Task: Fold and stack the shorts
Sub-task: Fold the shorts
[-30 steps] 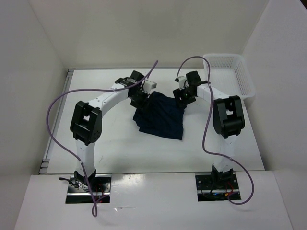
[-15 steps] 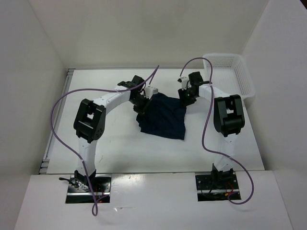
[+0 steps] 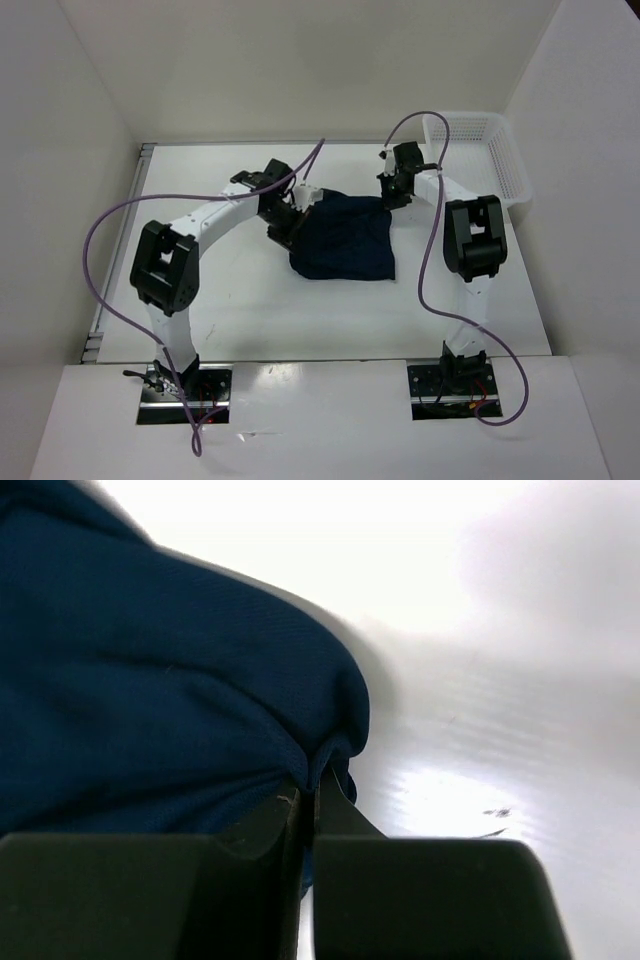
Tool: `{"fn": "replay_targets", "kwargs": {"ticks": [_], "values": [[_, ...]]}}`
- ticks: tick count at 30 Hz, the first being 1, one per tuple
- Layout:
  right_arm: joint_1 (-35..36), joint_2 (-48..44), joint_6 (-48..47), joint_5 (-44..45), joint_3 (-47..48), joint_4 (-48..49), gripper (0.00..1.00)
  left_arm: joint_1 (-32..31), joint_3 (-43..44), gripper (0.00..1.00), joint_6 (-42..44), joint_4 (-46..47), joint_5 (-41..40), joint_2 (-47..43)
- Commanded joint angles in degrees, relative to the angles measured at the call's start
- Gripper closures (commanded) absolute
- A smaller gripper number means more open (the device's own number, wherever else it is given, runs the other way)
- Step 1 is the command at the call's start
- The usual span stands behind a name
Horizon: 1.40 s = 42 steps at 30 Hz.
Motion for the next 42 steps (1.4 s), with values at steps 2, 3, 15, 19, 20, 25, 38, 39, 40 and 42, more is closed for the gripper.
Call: {"fn": "replay_targets", "kwargs": {"ticks": [2,3,15,19,20,25,38,39,40,42], "values": [[-0.8,2.8,2.6,4.4,3.8,3.7,1.00,-3.5,-7.9,1.00,0.2,-3.5,-3.2,-3.0],[-0.8,2.8,2.6,4.4,3.8,3.7,1.00,-4.0,-8.5,1.00,0.2,-2.5,-4.0,-3.0],[-0.8,-1.7,-3.6,-4.0,5.6,1.1,0.22,-3.2,-2.1,0.48,0.2,2.1,-8.4,0.2],[-0.8,-6.9,-7.7,-6.0,5.6,-1.0,0.21,-1.0,4.7,0.27,0.2,-0.8,-5.3,-0.4],[-0.8,-9.7,-9.2,-6.0,4.8,-1.9,0.21,-0.3,7.8,0.11,0.2,-1.4,-4.7,-1.0],[-0.8,-17.6,-13.1,-9.2,-2.1,-5.6,0.21,3.3,15.2,0.00,0.2,-3.1,0.3,1.7],[-0.8,-23.1,-18.2,-15.9,-22.7,-12.4,0.21,0.4,23.9,0.00,0.2,4.6,4.0,15.6],[-0.8,-23.6,-18.8,-15.9,-23.3,-12.9,0.21,-0.1,24.0,0.00,0.2,4.6,4.6,16.3],[-0.8,-23.6,-18.8,-15.9,-24.6,-12.9,0.21,-0.1,24.0,0.00,0.2,4.6,4.6,16.3],[-0.8,-23.6,-19.7,-16.5,-25.2,-12.9,0.21,-0.6,23.2,0.00,0.2,5.8,4.6,17.0]]}}
